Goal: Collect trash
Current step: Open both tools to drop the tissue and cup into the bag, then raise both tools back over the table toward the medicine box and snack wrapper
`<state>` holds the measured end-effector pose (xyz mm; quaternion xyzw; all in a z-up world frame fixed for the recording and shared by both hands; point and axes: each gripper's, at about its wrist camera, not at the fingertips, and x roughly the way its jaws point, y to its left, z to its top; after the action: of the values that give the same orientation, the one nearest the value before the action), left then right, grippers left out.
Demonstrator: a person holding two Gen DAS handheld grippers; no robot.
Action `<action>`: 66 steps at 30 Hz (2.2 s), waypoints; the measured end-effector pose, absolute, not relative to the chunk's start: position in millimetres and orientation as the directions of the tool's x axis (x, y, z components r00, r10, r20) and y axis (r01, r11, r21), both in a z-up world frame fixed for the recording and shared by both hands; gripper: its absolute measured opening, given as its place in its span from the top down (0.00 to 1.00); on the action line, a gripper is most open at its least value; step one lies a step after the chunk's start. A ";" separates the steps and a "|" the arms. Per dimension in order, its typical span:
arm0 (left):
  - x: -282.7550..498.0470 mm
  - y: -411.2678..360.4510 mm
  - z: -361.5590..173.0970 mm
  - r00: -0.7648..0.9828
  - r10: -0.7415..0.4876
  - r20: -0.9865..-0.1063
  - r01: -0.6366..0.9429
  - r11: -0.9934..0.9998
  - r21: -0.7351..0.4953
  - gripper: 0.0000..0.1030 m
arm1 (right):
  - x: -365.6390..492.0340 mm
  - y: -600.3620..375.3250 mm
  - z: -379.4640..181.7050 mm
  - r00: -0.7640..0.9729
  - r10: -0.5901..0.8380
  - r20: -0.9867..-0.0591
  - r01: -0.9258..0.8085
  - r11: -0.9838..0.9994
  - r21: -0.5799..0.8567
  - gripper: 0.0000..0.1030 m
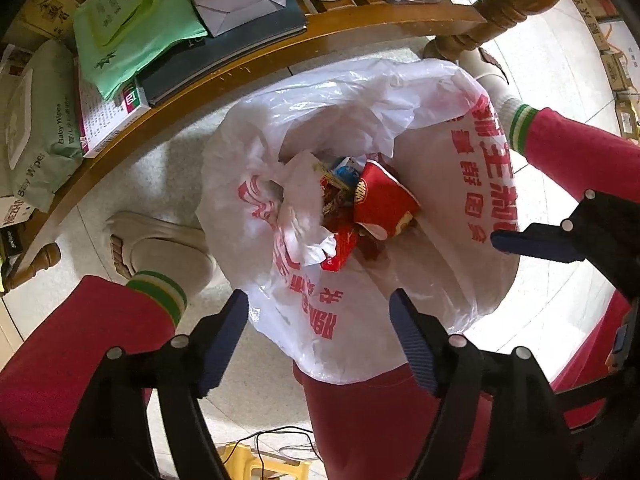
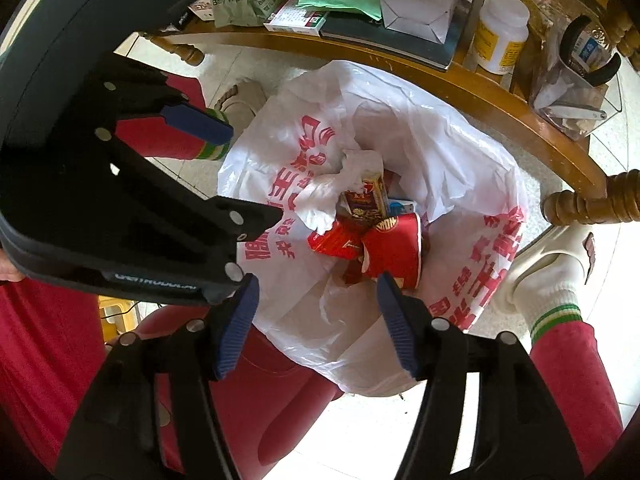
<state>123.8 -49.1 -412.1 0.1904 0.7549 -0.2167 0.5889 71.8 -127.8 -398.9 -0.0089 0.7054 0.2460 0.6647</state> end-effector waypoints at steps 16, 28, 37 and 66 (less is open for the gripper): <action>98.2 -32.0 -320.9 -0.101 0.008 -0.995 0.550 0.834 -0.049 0.20 | 56.5 -138.8 -317.1 0.026 0.227 -0.973 -0.379 0.903 0.201 0.18; 95.5 -4.1 -124.8 0.067 -0.093 -0.993 0.595 0.803 -0.035 0.09 | 45.2 -163.3 -71.1 0.572 0.267 -0.775 -0.553 0.824 -0.124 0.06; 157.4 -5.2 3.1 0.138 -0.157 -0.978 0.610 0.791 -0.041 0.08 | 129.5 -184.4 55.1 0.686 0.342 -0.642 -0.657 0.670 -0.345 0.06; 285.8 -52.6 -87.8 -0.005 -0.068 -0.998 0.634 0.771 -0.056 0.08 | 360.5 -117.8 9.4 0.309 0.258 -0.916 -0.951 0.095 -0.294 0.06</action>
<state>285.8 -52.6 -87.8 0.2150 0.6591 -0.2613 0.6717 360.5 -117.8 9.4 -0.4846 0.3577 0.4665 0.6477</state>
